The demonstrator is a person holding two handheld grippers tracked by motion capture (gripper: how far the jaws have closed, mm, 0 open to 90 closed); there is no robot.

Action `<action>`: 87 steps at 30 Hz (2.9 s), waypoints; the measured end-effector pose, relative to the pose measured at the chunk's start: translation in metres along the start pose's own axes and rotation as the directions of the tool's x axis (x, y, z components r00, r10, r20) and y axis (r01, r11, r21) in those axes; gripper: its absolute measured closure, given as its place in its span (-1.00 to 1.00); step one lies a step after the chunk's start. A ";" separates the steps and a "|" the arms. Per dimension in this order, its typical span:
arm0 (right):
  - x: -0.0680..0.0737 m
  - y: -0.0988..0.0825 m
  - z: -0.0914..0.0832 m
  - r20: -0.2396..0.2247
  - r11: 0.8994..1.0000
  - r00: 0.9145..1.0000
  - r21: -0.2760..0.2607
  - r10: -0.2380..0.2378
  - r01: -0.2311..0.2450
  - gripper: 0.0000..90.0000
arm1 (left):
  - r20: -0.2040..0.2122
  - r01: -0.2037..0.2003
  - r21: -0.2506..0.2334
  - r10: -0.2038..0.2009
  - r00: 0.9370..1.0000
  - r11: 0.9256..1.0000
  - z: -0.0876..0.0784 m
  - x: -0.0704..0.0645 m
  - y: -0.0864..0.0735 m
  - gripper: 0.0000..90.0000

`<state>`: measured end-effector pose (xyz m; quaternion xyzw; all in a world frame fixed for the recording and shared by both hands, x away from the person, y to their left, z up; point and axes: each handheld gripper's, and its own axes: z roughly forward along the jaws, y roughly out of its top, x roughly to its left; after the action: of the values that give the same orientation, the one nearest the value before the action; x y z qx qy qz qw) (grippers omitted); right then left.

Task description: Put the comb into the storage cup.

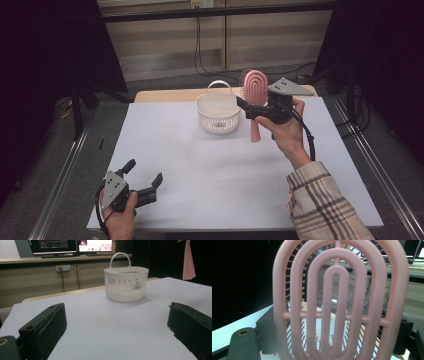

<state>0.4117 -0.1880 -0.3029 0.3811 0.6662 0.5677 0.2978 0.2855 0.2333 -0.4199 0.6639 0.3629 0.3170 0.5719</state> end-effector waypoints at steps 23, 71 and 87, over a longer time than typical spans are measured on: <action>-0.001 0.014 0.020 -0.018 0.999 1.000 -0.041 0.016 -0.017 -0.58 | 0.004 0.000 -0.006 0.000 1.000 1.000 0.000 0.000 0.000 -0.95; -0.007 0.051 0.051 0.007 0.995 1.000 -0.100 0.012 -0.011 -0.58 | 0.010 0.012 -0.004 -0.012 1.000 1.000 0.000 0.001 0.000 -0.95; -0.002 0.057 0.068 0.019 0.992 1.000 -0.125 0.003 -0.001 -0.58 | 0.014 0.007 -0.006 -0.007 1.000 1.000 -0.001 0.000 0.000 -0.95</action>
<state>0.4787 -0.1497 -0.2592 0.3678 0.6261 0.6049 0.3269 0.2846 0.2338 -0.4195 0.6632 0.3601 0.3115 0.5775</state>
